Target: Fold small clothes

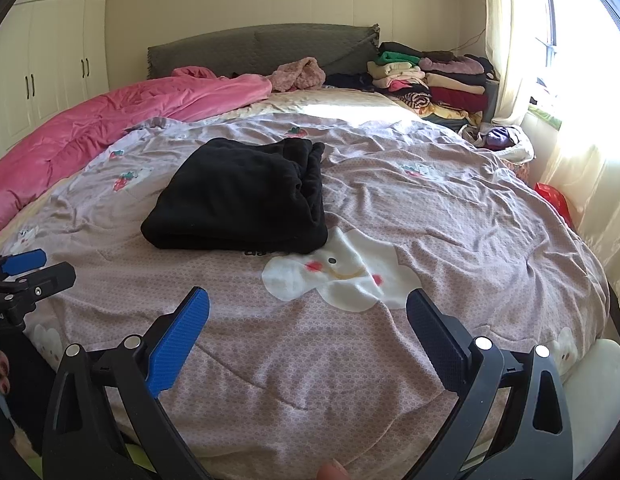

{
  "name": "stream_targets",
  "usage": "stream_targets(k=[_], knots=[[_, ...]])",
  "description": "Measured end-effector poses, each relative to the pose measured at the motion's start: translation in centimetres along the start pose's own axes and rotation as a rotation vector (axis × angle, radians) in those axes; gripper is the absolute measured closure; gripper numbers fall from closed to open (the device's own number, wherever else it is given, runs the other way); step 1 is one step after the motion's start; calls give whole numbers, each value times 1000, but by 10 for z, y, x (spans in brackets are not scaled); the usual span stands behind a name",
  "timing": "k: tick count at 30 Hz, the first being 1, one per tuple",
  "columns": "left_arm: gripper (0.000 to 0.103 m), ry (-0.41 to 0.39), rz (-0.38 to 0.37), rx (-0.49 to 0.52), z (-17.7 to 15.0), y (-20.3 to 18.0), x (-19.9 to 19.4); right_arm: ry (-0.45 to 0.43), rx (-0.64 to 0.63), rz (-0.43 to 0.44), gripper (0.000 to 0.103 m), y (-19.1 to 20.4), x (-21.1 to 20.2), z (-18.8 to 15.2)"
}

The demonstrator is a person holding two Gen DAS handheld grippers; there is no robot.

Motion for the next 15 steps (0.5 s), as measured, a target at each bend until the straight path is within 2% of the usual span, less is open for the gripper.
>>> stream_targets(k=[15], knots=[[9, -2, -1, -1, 0, 0, 0, 1, 0, 0, 5, -1, 0, 0]])
Point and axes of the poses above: each gripper's, at about its wrist camera, not at the fingertips, and x roughly the way its jaws point, y to its left, z to its top, the point moved 10 cm from there along x, roughly the way its jaws point
